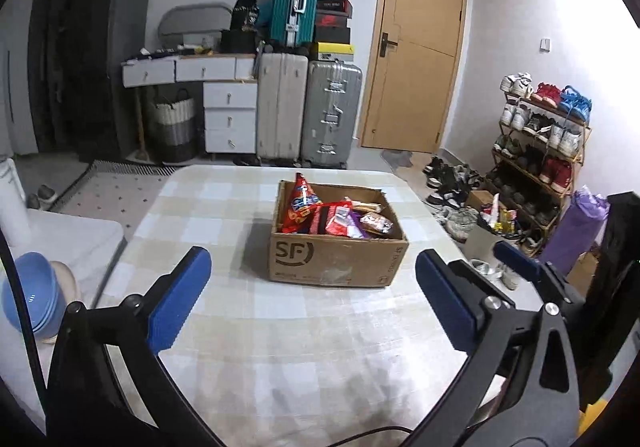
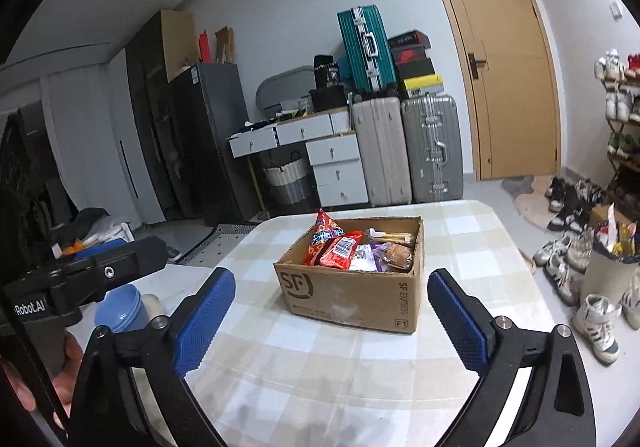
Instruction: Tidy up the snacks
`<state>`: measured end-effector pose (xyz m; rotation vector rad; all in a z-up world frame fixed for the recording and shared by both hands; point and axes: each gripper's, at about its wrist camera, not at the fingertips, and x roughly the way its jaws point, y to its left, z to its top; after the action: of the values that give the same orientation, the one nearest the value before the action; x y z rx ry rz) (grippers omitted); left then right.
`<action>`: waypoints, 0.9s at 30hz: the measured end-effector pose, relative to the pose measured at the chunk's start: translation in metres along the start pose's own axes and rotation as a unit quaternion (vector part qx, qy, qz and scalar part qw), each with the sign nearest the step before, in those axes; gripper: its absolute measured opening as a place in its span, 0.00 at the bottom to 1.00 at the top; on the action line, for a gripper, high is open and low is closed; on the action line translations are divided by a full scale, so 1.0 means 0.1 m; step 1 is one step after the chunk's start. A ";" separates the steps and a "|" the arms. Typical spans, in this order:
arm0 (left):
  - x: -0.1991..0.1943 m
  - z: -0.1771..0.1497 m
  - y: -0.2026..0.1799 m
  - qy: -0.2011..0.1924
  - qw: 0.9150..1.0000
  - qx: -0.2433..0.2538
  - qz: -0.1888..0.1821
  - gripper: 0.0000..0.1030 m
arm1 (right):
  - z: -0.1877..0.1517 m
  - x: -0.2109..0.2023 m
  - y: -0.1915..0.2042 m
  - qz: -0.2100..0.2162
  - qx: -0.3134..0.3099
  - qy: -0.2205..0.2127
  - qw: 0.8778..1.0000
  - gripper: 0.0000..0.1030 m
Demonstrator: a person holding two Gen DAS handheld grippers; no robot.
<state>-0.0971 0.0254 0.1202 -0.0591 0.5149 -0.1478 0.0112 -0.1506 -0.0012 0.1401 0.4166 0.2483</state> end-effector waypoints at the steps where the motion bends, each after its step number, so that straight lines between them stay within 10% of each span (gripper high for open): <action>1: -0.01 -0.08 0.00 -0.007 1.000 0.005 0.007 0.99 | -0.05 -0.01 0.01 -0.002 -0.003 -0.003 1.000 0.97; 27: 0.53 -0.42 0.15 -0.002 0.999 -0.005 0.048 0.99 | -0.44 0.29 -0.20 -0.044 0.013 0.031 0.998 0.97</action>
<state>-0.0701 0.0306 0.0566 -0.0441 0.5138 -0.0506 0.0225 -0.1585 -0.0553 0.1403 0.4866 0.1609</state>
